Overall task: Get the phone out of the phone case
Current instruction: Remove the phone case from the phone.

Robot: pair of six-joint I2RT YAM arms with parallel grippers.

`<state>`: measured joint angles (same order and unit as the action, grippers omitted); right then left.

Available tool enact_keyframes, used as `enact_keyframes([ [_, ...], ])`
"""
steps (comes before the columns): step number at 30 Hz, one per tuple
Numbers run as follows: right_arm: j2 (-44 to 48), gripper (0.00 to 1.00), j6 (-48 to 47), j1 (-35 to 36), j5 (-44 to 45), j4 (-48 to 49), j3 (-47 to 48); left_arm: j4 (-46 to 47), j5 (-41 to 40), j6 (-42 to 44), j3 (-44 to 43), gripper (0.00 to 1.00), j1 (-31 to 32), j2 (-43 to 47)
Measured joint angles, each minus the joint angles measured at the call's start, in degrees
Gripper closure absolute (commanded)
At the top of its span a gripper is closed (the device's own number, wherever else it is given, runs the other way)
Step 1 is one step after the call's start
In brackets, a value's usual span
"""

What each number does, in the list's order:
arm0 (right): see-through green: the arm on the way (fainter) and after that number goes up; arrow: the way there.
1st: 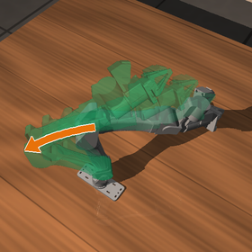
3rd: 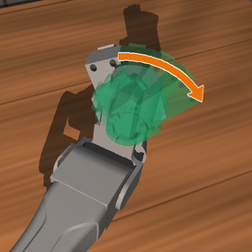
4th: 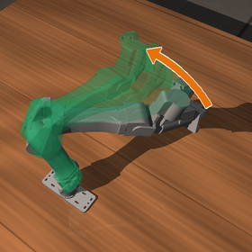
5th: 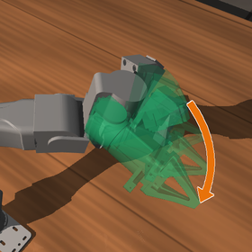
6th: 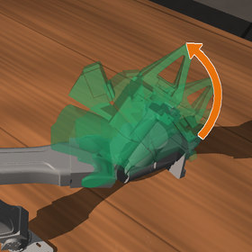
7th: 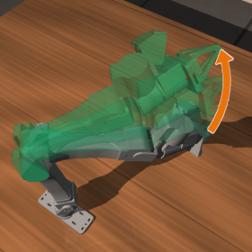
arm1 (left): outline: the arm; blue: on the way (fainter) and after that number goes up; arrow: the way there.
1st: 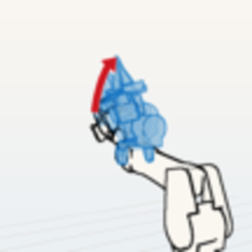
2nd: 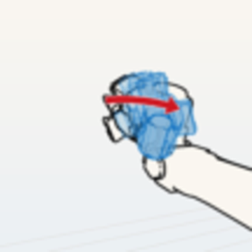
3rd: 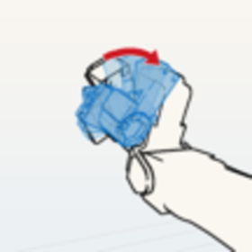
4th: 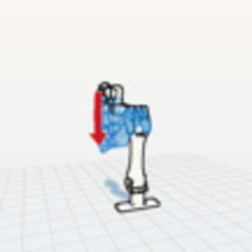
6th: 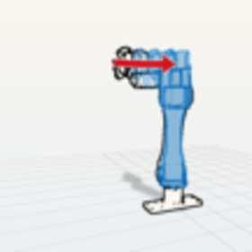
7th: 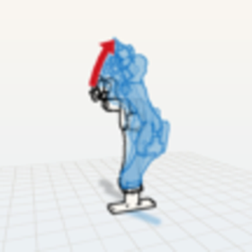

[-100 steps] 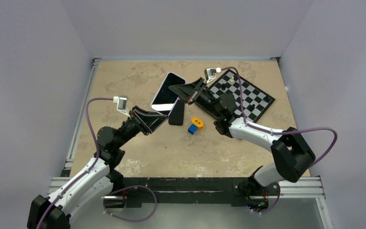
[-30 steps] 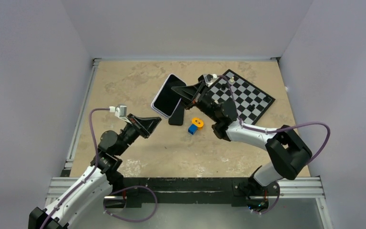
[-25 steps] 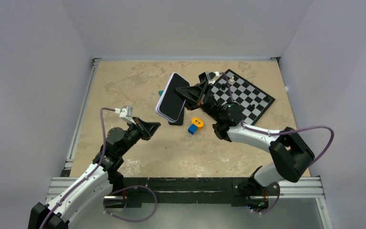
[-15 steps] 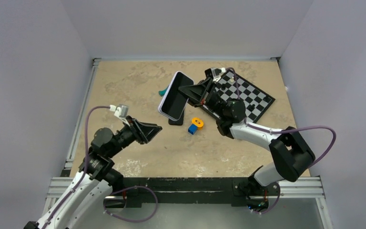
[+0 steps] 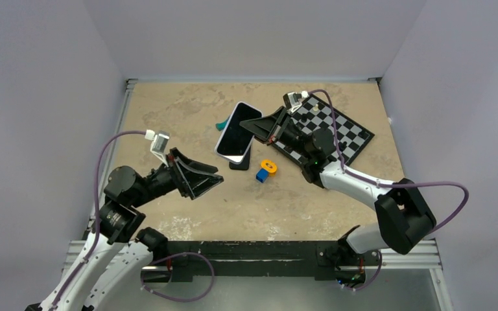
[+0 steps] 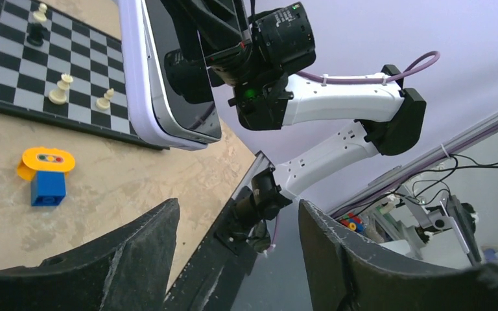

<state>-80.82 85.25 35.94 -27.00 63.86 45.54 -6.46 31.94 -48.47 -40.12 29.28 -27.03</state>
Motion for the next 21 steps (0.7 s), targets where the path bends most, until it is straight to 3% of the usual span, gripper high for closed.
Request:
enact_keyframes([
  [5,0.00,1.00,-0.28,0.07,-0.02,-0.42,-0.02,0.50,0.50,-2.84,0.00,0.29,0.00,-1.75],
  [11,-0.02,1.00,-0.28,0.55,-0.02,-0.35,-0.02,2.71,-1.01,-5.27,-0.07,0.40,0.00,-1.99],
  [21,-0.07,1.00,-0.31,1.55,-0.04,-0.37,0.00,2.95,-4.28,-6.86,-0.09,0.41,0.00,-2.23],
])
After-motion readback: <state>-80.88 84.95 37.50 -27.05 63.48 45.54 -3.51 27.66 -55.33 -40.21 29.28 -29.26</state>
